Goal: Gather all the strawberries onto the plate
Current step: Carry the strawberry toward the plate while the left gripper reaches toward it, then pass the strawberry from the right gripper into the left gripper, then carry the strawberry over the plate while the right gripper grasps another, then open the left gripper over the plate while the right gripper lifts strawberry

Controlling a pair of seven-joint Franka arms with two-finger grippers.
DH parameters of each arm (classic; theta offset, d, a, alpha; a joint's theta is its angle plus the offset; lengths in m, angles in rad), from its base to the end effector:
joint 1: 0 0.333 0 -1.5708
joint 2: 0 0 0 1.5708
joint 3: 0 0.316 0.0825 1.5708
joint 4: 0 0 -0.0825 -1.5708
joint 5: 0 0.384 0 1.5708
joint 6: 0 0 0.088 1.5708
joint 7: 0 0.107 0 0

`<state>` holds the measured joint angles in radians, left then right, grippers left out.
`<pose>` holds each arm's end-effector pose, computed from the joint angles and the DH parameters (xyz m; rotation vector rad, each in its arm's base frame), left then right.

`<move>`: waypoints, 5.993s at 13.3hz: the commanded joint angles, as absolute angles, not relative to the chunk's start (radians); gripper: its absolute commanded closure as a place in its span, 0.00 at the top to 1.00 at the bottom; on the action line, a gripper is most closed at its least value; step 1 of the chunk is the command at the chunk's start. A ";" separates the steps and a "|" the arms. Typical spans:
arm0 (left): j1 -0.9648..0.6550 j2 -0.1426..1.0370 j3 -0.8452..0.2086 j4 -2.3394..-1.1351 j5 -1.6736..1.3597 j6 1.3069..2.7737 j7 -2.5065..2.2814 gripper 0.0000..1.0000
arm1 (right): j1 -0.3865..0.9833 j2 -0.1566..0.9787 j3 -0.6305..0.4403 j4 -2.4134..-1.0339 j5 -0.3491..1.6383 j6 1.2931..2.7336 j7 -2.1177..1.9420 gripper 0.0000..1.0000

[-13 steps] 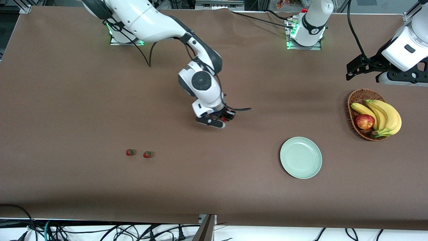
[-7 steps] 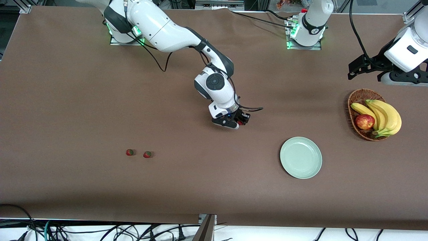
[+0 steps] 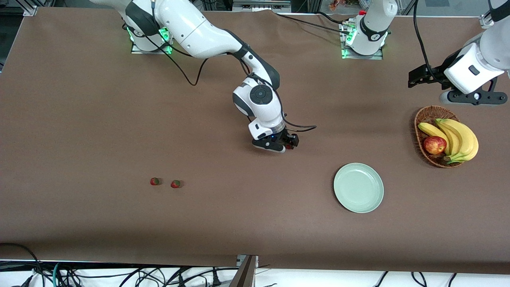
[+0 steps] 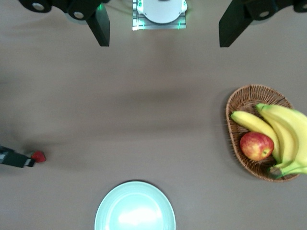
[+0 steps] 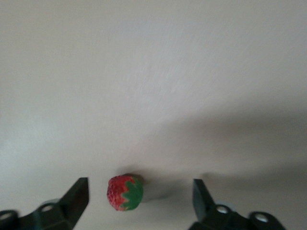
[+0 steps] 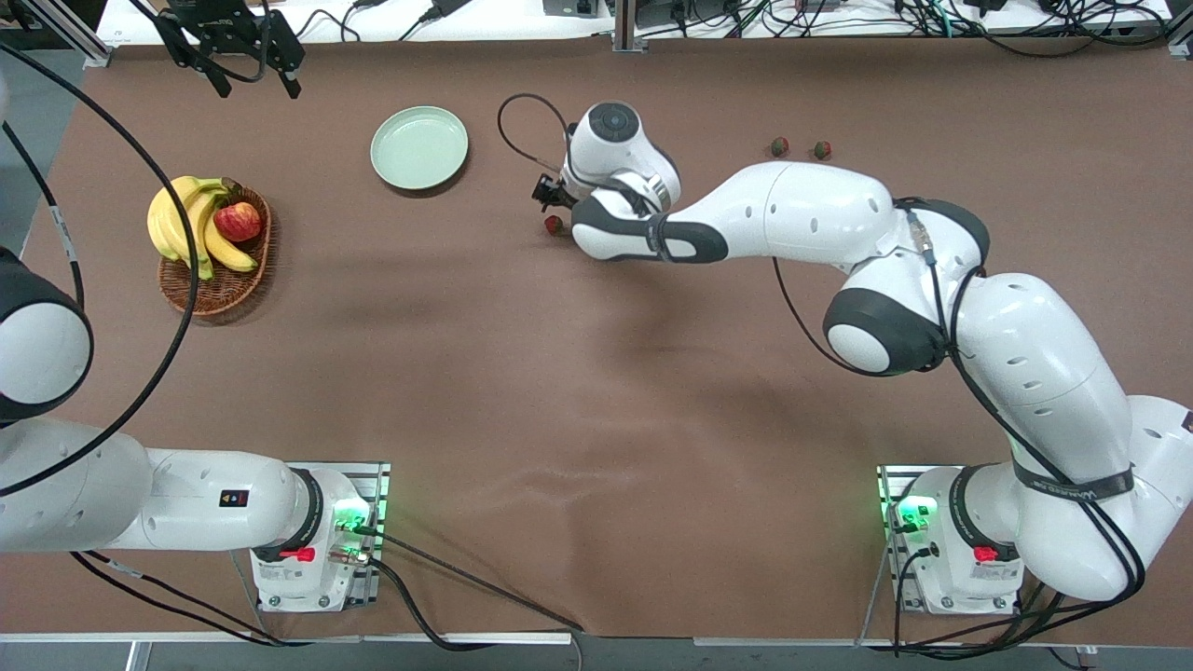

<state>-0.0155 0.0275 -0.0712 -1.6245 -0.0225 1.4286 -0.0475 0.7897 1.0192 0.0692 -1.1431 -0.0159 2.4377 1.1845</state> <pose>0.5405 -0.0492 0.5739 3.1118 -0.0624 -0.3508 0.5306 0.5867 0.2047 -2.8333 0.5097 -0.1578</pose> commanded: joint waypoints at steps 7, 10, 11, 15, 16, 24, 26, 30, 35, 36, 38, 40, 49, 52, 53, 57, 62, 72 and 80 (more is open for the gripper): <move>-0.144 0.400 -0.084 -1.591 -0.189 1.771 -0.263 1.00 | 0.635 0.824 -0.161 -1.193 -0.023 2.000 0.549 0.99; -0.231 0.527 -0.086 -1.591 -0.207 1.940 -0.447 1.00 | 0.507 0.834 -0.152 -1.226 0.006 2.029 0.352 0.99; -0.265 0.554 -0.086 -1.591 -0.218 1.972 -0.519 1.00 | 0.488 0.836 -0.152 -1.235 0.026 2.045 0.298 0.99; -0.403 0.661 -0.083 -1.598 -0.209 2.173 -0.788 1.00 | 0.446 0.845 -0.150 -1.327 0.053 2.141 0.212 0.99; -0.420 0.684 -0.083 -1.604 -0.207 2.237 -0.829 1.00 | 0.446 0.847 -0.152 -1.348 0.073 2.166 0.212 0.98; -0.572 0.752 -0.043 -1.637 -0.049 2.352 -1.138 0.88 | 0.400 0.884 -0.152 -1.371 0.081 2.273 0.132 0.87; -0.568 0.750 -0.043 -1.637 -0.049 2.352 -1.141 0.74 | 0.400 0.884 -0.152 -1.371 0.087 2.275 0.130 0.86; -0.566 0.739 -0.015 -1.637 -0.048 2.349 -1.143 0.63 | 0.405 0.896 -0.150 -1.350 0.130 2.279 0.140 0.84; -0.566 0.735 -0.009 -1.637 -0.048 2.347 -1.147 0.65 | 0.413 0.911 -0.150 -1.341 0.138 2.281 0.143 0.68; -0.568 0.735 -0.009 -1.637 -0.048 2.347 -1.149 0.65 | 0.410 0.911 -0.150 -1.341 0.138 2.281 0.137 0.58; -0.577 0.735 -0.009 -1.638 -0.046 2.344 -1.170 0.64 | 0.410 0.910 -0.150 -1.341 0.138 2.281 0.132 0.38; -0.577 0.733 -0.011 -1.638 -0.046 2.341 -1.173 0.60 | 0.410 0.908 -0.150 -1.339 0.138 2.280 0.130 0.25; -0.594 0.716 -0.014 -1.649 -0.046 2.307 -1.180 0.32 | 0.468 0.882 -0.058 -1.330 0.255 2.278 0.311 0.18; -0.595 0.712 -0.011 -1.658 -0.046 2.301 -1.167 0.07 | 0.529 0.893 -0.057 -1.306 0.252 2.301 0.452 0.18; -0.591 0.707 -0.002 -1.651 -0.046 2.280 -1.166 0.07 | 0.547 0.896 -0.057 -1.305 0.253 2.325 0.474 0.18; -0.480 0.612 0.015 -1.644 -0.026 2.137 -0.846 0.09 | 0.561 0.899 -0.058 -1.305 0.250 2.338 0.517 0.18; -0.293 0.607 0.015 -1.605 -0.026 2.146 -0.280 0.09 | 0.658 0.908 -0.055 -1.302 0.258 2.427 0.700 0.19; -0.201 0.693 0.014 -1.537 -0.046 2.148 0.207 0.93 | 0.899 1.023 -0.057 -1.243 0.259 2.703 1.134 0.50; -0.221 0.652 -0.018 -1.497 -0.182 2.037 -0.088 1.00 | 0.766 0.821 -0.087 -1.253 0.209 2.283 0.900 1.00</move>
